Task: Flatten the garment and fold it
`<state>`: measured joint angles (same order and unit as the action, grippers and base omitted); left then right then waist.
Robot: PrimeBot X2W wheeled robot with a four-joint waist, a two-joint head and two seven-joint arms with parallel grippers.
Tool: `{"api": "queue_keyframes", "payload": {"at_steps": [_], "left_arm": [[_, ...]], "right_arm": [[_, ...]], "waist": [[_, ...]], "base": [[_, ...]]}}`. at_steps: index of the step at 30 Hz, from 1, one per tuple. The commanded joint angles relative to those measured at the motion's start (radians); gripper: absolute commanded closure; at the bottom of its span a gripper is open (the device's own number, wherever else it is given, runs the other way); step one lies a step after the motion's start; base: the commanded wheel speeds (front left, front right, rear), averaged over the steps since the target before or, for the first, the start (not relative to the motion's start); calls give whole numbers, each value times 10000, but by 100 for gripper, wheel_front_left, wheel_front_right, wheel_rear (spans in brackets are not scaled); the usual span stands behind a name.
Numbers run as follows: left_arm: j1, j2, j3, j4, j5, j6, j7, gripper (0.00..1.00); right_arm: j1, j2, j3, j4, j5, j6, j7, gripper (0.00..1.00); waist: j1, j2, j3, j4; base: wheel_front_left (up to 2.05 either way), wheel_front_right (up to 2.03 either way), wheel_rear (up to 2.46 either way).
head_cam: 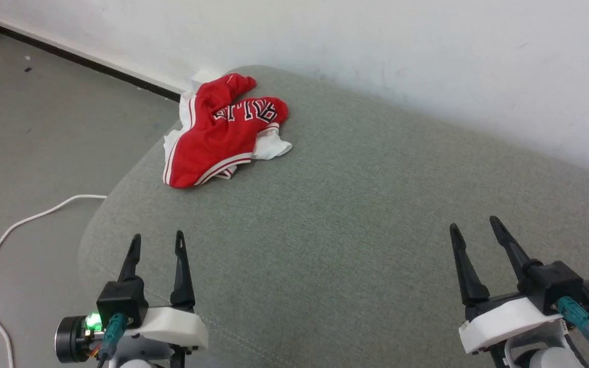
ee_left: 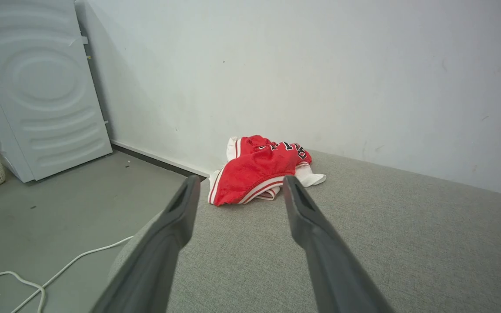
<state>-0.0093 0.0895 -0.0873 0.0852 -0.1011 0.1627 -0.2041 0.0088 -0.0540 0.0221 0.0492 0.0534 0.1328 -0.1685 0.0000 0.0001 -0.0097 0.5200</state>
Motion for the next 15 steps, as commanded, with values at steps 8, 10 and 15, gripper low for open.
{"api": "queue_keyframes", "payload": {"at_steps": [8,10,15], "left_arm": [[39,90,-54,139,-149,183,-229,0],[35,94,-77,173,-177,205,-271,0],[31,97,-136,249,-255,262,-376,0]], "right_arm": [[-51,32,42,100,134,-18,-196,0],[-45,33,30,113,146,-18,-230,0],[-48,34,14,123,167,-19,-306,0]], "waist": [[0,-1,-81,317],[0,-1,-90,400],[0,-1,-68,634]], "base": [[0,0,0],[0,0,0],[0,0,0]]}}
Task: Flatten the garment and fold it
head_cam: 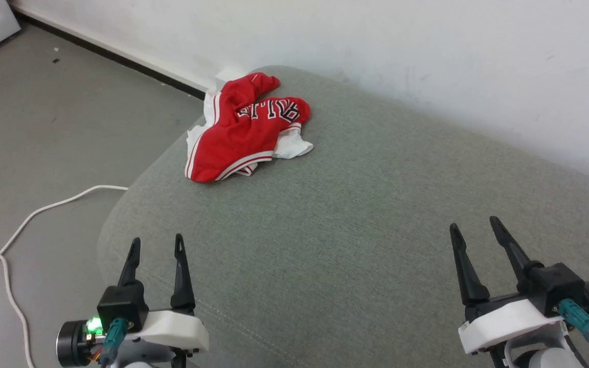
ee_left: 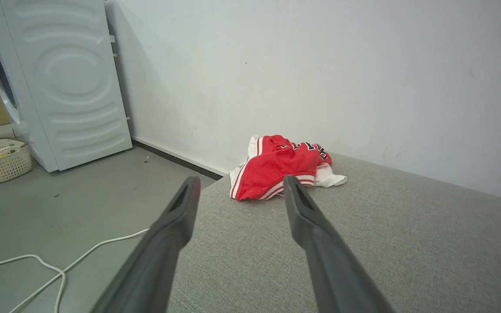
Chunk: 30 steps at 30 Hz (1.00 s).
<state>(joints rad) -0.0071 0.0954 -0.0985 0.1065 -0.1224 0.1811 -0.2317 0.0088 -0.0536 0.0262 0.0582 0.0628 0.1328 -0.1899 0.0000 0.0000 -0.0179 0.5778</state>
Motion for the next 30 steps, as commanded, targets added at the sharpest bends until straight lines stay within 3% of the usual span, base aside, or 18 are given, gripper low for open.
{"api": "queue_keyframes", "payload": {"at_steps": [1,10,16,23,30], "left_arm": [[6,36,-38,45,-58,89,-120,0],[-88,-20,-145,105,-207,209,-300,0],[-610,-27,-231,405,-376,-10,-300,0],[-2521,173,105,1027,-988,-405,337,0],[-5618,1044,799,2195,-1788,-945,1788,0]], "right_arm": [[-47,31,-36,29,73,-19,-106,0],[1,34,-130,-84,20,-21,-164,0],[223,34,-282,-208,-58,-21,-7,0],[-264,34,-72,-702,-431,-21,292,0],[-899,34,-73,-1179,-831,-21,483,0]], "waist": [[0,0,31,106],[0,0,294,549],[0,0,516,547],[0,0,1885,-910],[0,0,3875,-2683]], "base": [[0,0,0],[0,0,0],[0,0,0],[0,0,0],[0,0,0]]}}
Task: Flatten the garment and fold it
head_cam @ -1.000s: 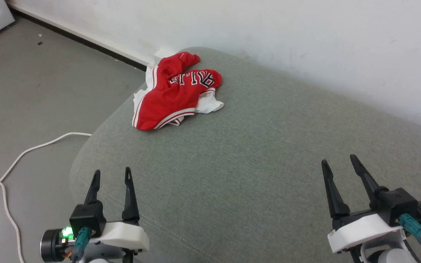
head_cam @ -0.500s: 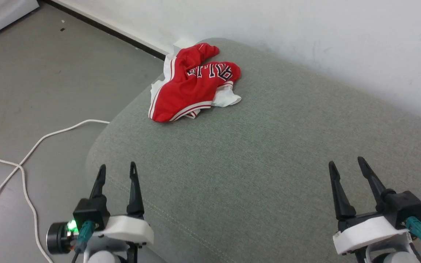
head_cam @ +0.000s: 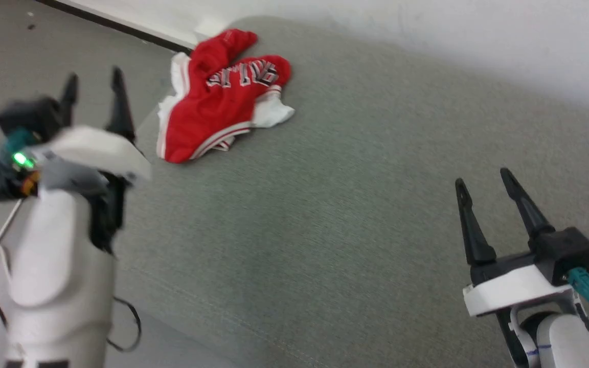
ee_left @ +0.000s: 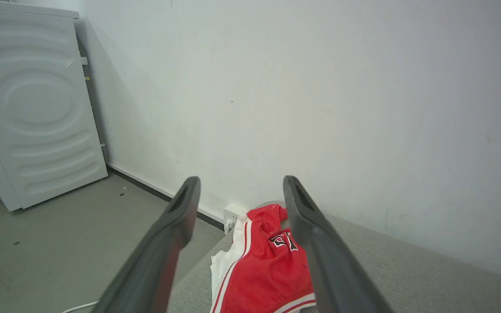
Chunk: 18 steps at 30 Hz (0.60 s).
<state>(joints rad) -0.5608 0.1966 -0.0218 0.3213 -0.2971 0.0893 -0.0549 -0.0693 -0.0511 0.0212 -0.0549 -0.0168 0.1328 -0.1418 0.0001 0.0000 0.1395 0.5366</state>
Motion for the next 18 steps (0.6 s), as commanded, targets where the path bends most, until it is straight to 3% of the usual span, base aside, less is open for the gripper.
{"api": "queue_keyframes", "payload": {"at_steps": [1,9,18], "left_arm": [[-482,205,185,215,-178,-52,317,0],[-2502,1560,882,1156,-1052,-281,3187,0],[-2404,2751,1860,1348,-1885,563,6521,0]], "right_arm": [[-221,8,-11,-100,-53,-21,1,0],[-1053,-3,91,-206,132,-21,-334,0],[-1606,5,332,93,502,-21,-763,0]], "waist": [[-1,0,2597,-2527],[-1,0,4415,-4233],[-1,0,5535,-5434]], "base": [[0,0,0],[0,0,0],[0,0,0]]}}
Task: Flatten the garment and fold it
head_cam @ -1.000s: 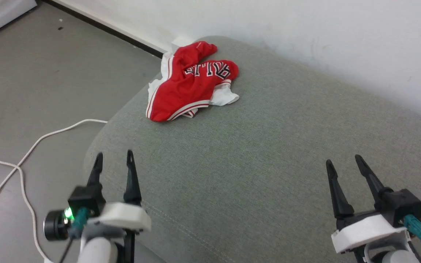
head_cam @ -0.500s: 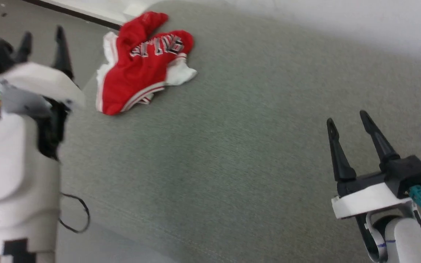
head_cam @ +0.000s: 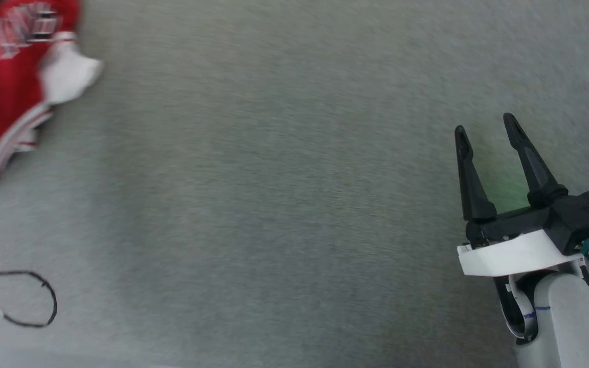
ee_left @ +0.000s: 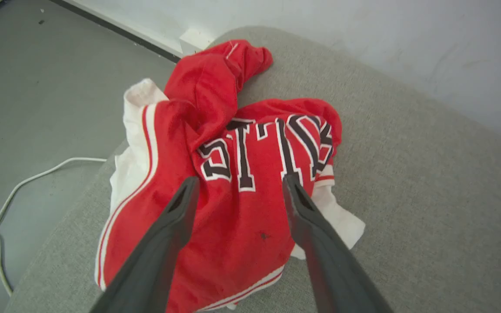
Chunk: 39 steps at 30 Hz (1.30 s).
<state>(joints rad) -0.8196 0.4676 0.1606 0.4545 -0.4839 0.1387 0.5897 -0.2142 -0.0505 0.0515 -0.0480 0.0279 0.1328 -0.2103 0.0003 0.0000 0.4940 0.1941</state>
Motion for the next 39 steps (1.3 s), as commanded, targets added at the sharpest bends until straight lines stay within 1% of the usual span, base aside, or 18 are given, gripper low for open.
{"api": "queue_keyframes", "payload": {"at_steps": [1,5,7,8,9,10,12,13,14,15,17,21,24,26,27,31,35,39], "left_arm": [[333,140,92,-3,-47,189,413,0],[958,385,278,-317,-105,673,1421,0],[1284,437,314,-541,-110,834,1754,0],[1454,466,298,-667,-106,854,1904,52],[1588,502,282,-831,-97,846,1975,82],[1681,555,284,-1029,-53,830,1902,100],[1816,679,248,-1362,142,758,1475,100],[1826,749,256,-1501,306,761,1055,100],[1826,749,256,-1501,306,761,1055,100],[1785,814,243,-1647,608,769,170,100],[1651,905,223,-1722,943,769,-859,100],[1302,1019,8,-1834,1573,603,-3058,100],[1045,1040,-315,-1796,1965,395,-4386,100],[833,1046,-550,-1777,2172,254,-5047,100],[833,1046,-550,-1777,2172,254,-5047,100],[251,833,-1116,-1893,2444,1,-5967,100],[-357,275,-1842,-2219,2493,-315,-6344,100],[-746,-475,-2689,-2453,2457,-671,-6424,100]], "right_arm": [[-192,0,44,67,101,-21,-117,0],[-293,1,52,253,224,-21,-244,0],[-335,1,80,359,280,-21,-293,0],[-351,1,100,410,301,-21,-314,0],[-364,1,120,463,319,-21,-333,0],[-378,2,137,511,332,-21,-351,0],[-380,2,167,631,326,-21,-380,0],[-370,2,168,697,334,-21,-393,0],[-370,2,168,697,334,-21,-393,0],[-330,2,175,846,348,-21,-416,0],[-254,2,163,976,389,-21,-433,0],[31,2,111,1214,531,-21,-462,0],[361,2,48,1362,617,-21,-474,0],[630,2,-42,1429,645,-21,-479,0],[630,2,-42,1429,645,-21,-479,0],[1119,2,-284,1478,692,-21,-477,0],[1424,3,-438,1421,722,-21,-432,0],[1539,3,-476,1296,803,-21,-378,0]], "waist": [[-3,0,2032,-2068],[-3,0,2009,-2153],[-3,0,1876,-2136],[-3,0,1778,-2116],[-3,0,1665,-2089],[-3,0,1546,-2061],[-3,0,1217,-1988],[-3,0,1012,-1946],[-3,0,1012,-1946],[-3,0,520,-1869],[-3,0,21,-1812],[-3,0,-1107,-1757],[-3,0,-1903,-1791],[-3,0,-2395,-1844],[-3,0,-2395,-1844],[-3,0,-3180,-2012],[-3,0,-3675,-2292],[-3,0,-3878,-2663]], "base": [[0,0,0],[0,0,0],[0,0,0],[0,0,0],[0,0,0],[0,0,0],[0,0,0],[0,0,0],[0,0,0],[0,0,0],[0,0,0],[0,0,0],[0,0,0],[0,0,0],[0,0,0],[0,0,0],[0,0,0],[0,0,0]]}}
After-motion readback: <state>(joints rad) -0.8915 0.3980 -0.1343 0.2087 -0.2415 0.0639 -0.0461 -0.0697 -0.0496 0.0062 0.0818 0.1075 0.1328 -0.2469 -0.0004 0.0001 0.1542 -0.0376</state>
